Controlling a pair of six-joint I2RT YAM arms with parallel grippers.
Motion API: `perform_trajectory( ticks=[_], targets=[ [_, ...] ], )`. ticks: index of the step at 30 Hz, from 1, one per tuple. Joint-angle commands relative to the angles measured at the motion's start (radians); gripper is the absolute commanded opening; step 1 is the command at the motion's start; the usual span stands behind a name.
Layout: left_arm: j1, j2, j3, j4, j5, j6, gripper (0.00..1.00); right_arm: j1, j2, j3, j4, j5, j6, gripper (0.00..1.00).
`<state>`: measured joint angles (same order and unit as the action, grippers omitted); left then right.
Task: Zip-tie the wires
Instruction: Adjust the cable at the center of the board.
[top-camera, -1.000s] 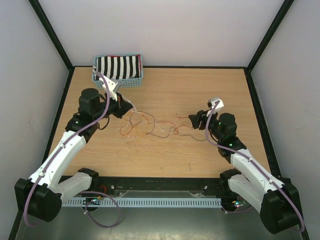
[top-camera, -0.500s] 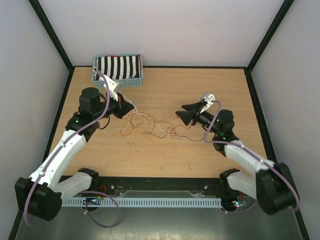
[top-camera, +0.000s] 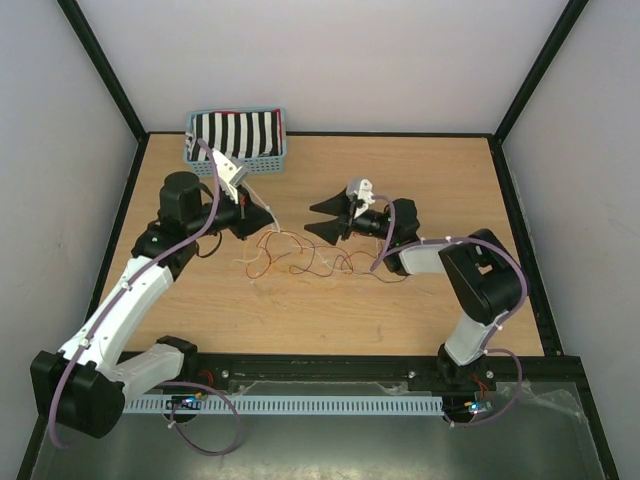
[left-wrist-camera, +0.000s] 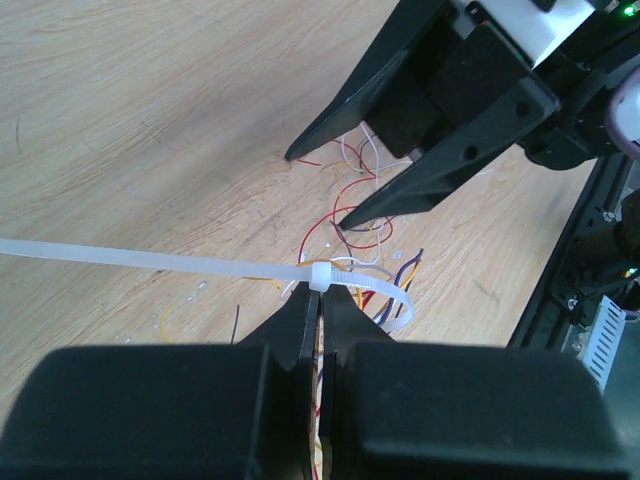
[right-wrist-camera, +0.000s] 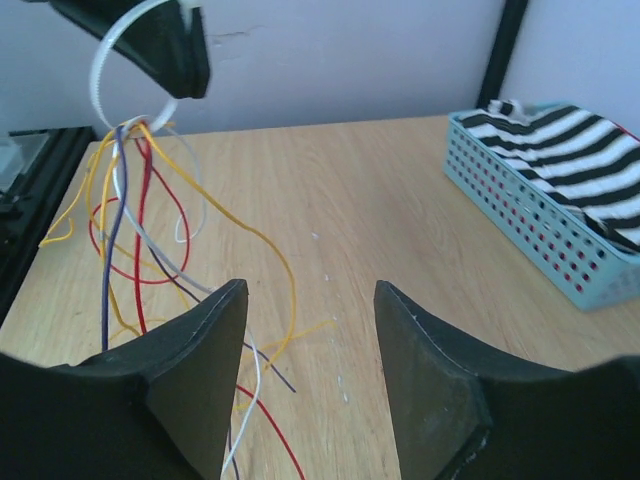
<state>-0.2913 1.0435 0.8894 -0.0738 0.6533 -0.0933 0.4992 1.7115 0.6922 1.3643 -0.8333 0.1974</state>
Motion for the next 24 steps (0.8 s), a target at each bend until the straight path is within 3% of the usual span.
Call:
perform_trajectory(
  ticks=[1,6,18,21,24],
  targets=[
    [0.0,0.01,0.043,0.012,0.063,0.015,0.0,0.049,0.037,0.048,0.072,-0.123,-0.104,0.66],
    [0.001,0.018,0.046,0.011,0.074,0.014,0.0,0.09,0.049,0.044,0.07,-0.147,-0.141,0.71],
    [0.0,0.03,0.051,0.01,0.104,0.005,0.0,0.153,0.081,0.099,0.071,-0.086,-0.141,0.68],
    [-0.001,0.036,0.05,0.011,0.105,0.006,0.0,0.156,0.081,0.104,0.076,-0.085,-0.12,0.56],
    [-0.002,0.03,0.045,0.01,0.083,0.003,0.0,0.155,0.042,0.077,0.041,-0.072,-0.142,0.33]
  ],
)
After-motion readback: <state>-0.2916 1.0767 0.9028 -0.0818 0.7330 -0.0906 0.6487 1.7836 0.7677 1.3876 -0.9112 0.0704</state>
